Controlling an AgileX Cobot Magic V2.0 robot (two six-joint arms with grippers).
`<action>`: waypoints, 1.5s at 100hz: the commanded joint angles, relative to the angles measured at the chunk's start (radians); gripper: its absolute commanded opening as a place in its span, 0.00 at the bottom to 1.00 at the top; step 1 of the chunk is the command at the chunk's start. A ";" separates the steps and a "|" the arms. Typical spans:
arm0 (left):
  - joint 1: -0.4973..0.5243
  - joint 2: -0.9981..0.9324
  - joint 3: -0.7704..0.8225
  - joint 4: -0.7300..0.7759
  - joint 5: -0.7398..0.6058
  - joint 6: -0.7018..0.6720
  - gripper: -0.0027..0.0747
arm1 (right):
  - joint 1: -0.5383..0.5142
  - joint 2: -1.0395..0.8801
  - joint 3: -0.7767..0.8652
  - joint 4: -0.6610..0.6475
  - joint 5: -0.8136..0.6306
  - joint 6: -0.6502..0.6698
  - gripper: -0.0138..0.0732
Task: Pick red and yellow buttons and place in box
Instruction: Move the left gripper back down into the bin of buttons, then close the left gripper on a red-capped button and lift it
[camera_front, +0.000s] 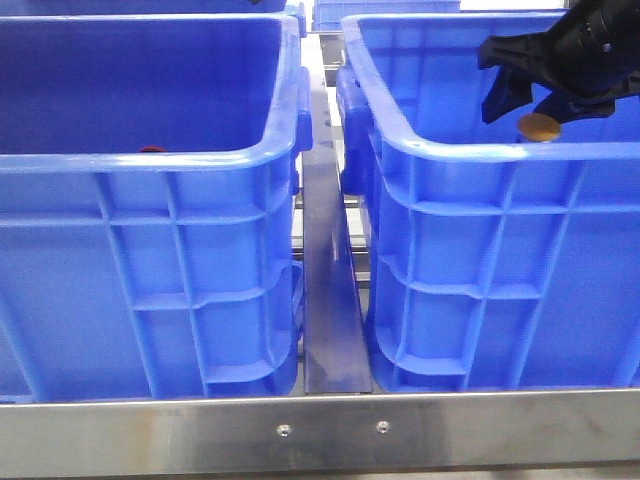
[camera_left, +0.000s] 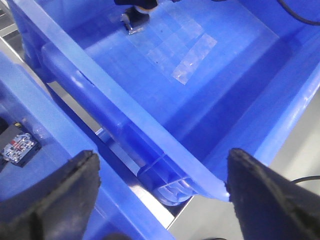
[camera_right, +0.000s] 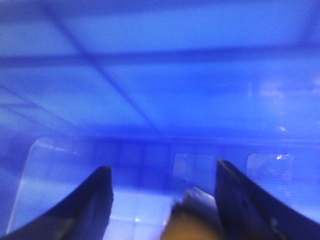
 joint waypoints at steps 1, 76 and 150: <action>-0.004 -0.030 -0.029 -0.014 -0.058 -0.009 0.68 | 0.000 -0.043 -0.025 0.007 -0.017 -0.007 0.72; 0.235 -0.023 -0.111 0.132 0.173 -0.216 0.66 | -0.032 -0.212 -0.021 -0.041 0.076 -0.007 0.72; 0.401 0.275 -0.193 0.219 0.325 -0.249 0.66 | -0.032 -0.575 0.217 -0.041 0.077 -0.007 0.72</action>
